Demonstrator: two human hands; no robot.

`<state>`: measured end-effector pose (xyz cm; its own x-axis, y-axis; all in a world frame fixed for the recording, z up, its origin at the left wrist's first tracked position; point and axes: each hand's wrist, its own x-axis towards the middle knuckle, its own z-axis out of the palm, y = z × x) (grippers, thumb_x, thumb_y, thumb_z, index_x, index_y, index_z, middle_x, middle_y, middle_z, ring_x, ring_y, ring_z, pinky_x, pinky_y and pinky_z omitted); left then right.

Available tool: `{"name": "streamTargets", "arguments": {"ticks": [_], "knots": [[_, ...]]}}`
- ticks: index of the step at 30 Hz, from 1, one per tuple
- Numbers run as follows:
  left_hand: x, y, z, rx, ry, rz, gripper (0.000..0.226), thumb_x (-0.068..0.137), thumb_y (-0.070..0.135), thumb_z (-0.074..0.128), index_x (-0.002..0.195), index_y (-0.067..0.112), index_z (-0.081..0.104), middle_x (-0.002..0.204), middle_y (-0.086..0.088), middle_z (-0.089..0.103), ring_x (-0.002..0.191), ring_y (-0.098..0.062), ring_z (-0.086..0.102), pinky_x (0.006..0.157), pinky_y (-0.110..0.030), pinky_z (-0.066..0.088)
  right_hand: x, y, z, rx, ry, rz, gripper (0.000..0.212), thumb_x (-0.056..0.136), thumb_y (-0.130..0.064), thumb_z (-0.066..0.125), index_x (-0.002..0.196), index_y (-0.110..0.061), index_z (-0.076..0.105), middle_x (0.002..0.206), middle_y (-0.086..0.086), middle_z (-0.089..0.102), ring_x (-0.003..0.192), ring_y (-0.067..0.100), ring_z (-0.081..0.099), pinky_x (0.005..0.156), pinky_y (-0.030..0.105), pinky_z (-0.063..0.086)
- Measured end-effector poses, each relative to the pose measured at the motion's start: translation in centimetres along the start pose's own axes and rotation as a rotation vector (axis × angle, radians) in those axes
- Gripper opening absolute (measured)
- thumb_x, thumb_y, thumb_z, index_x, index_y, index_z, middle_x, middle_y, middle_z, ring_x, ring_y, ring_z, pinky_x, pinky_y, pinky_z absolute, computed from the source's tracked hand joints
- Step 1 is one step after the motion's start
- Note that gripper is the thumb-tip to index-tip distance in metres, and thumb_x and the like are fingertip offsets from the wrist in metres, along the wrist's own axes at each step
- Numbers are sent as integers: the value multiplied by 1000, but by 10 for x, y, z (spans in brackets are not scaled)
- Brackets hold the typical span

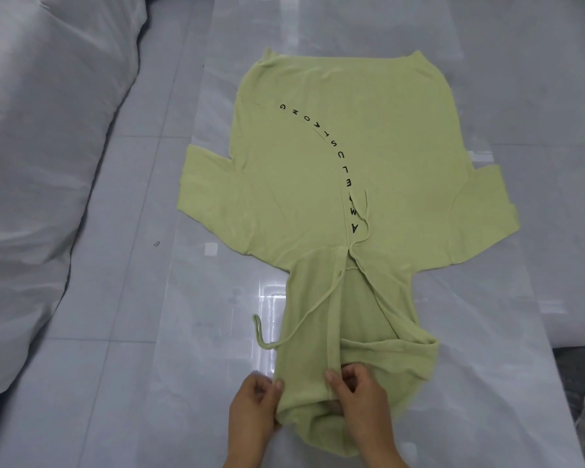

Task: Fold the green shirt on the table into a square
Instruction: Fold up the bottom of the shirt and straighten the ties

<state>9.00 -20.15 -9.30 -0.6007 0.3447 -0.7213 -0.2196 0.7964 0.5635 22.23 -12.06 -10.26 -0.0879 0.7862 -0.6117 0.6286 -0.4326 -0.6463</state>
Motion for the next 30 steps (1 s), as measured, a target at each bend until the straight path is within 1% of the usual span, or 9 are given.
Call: {"name": "streamTargets", "arguments": {"ticks": [3,5,7,9,12,16,24,27,30], "knots": [[4,18,-8,238,116,247,24,82,23,68,73,28,45,70,7,55,63,-7,52,62,-28,46,-4,-7,-3,-270,48,-143,31,83,-45,60,71,-28,37,69,-7,53,68,16,50,60,32,39],[12,41,-8,322,210,624,12,86,18,58,85,29,51,85,9,54,79,-5,50,73,-18,41,-3,-6,4,-484,278,-482,23,88,-46,46,80,-26,39,80,-3,49,74,14,45,58,25,37],[24,65,0,410,140,807,15,86,19,45,96,28,51,99,7,55,93,2,49,82,-12,37,0,-8,18,-535,357,-788,24,89,-36,40,100,-17,49,101,2,48,91,18,48,75,28,41],[37,74,7,540,92,820,13,83,23,46,94,24,53,96,5,60,86,-10,57,77,-26,45,3,-5,31,-586,257,-918,41,85,-31,43,120,-10,48,125,6,46,117,21,44,96,32,36],[45,62,5,858,36,810,30,54,15,78,76,16,58,71,-1,58,54,-20,55,43,-20,30,9,8,36,-747,116,-905,55,93,-42,34,130,-4,47,140,15,45,136,24,27,109,38,24],[44,58,-13,964,56,838,9,63,24,54,56,20,53,52,6,49,40,-16,51,51,-7,1,12,21,36,-882,54,-848,66,87,-53,39,132,-5,43,139,15,46,136,27,26,108,41,23],[77,230,8,786,205,1107,19,89,14,44,94,5,60,95,-15,54,70,-35,57,49,-30,32,15,21,41,-801,79,-839,67,92,-53,20,131,-4,44,144,12,40,135,27,32,110,40,25],[93,251,32,554,278,958,40,91,7,48,131,8,43,139,-12,38,114,-30,50,78,-39,46,20,25,47,-795,125,-849,68,92,-51,12,129,-5,44,145,11,33,135,27,31,111,38,24],[92,207,48,541,247,1036,45,89,9,44,132,-1,42,140,-24,41,126,-36,46,96,-46,45,24,27,52,-792,179,-864,67,91,-50,9,123,-8,50,140,12,41,133,27,35,108,38,28]]}}
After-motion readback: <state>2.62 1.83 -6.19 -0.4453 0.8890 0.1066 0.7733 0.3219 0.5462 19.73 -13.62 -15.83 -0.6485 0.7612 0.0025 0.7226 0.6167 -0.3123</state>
